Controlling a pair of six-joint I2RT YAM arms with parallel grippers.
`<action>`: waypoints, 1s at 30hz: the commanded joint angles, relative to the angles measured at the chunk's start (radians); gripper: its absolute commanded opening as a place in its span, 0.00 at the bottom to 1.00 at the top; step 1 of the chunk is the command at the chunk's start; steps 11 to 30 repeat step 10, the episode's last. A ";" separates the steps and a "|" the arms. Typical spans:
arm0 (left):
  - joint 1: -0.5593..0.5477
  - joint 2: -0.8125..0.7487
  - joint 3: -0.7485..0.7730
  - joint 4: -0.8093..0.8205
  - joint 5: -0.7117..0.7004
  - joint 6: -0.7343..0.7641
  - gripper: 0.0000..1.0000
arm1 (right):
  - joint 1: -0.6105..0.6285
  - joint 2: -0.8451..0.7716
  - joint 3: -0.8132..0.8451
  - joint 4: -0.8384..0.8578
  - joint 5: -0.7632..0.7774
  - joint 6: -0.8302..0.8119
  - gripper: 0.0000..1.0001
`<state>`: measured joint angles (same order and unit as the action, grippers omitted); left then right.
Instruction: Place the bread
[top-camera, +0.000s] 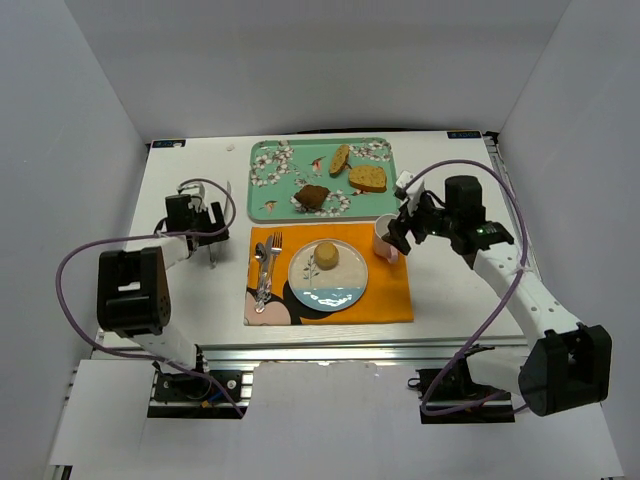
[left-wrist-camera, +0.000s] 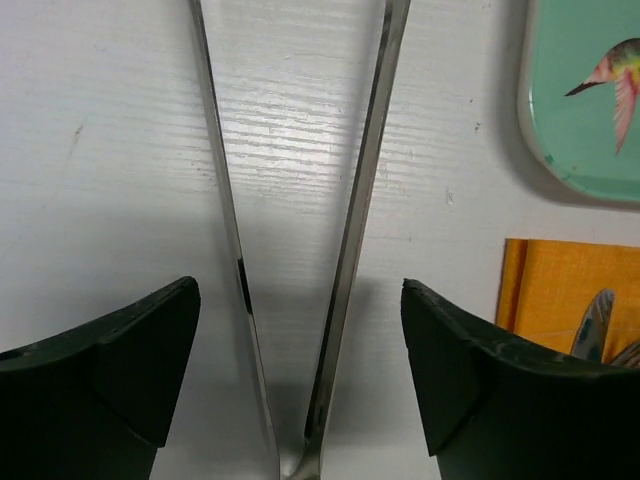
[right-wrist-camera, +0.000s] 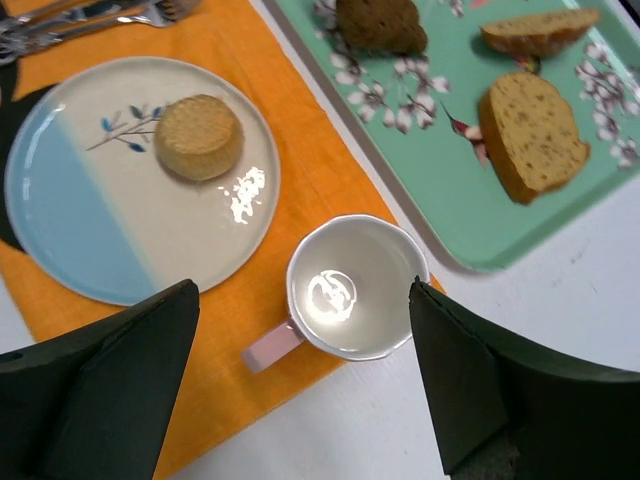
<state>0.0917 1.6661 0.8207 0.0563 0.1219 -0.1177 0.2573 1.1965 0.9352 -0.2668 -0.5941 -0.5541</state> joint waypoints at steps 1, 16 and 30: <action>0.011 -0.121 -0.023 0.017 0.001 -0.020 0.91 | 0.037 -0.029 0.062 0.072 0.249 0.111 0.89; 0.011 -0.462 -0.138 0.073 -0.065 -0.278 0.98 | 0.091 0.075 0.166 0.067 0.263 0.165 0.89; 0.011 -0.462 -0.138 0.073 -0.065 -0.278 0.98 | 0.091 0.075 0.166 0.067 0.263 0.165 0.89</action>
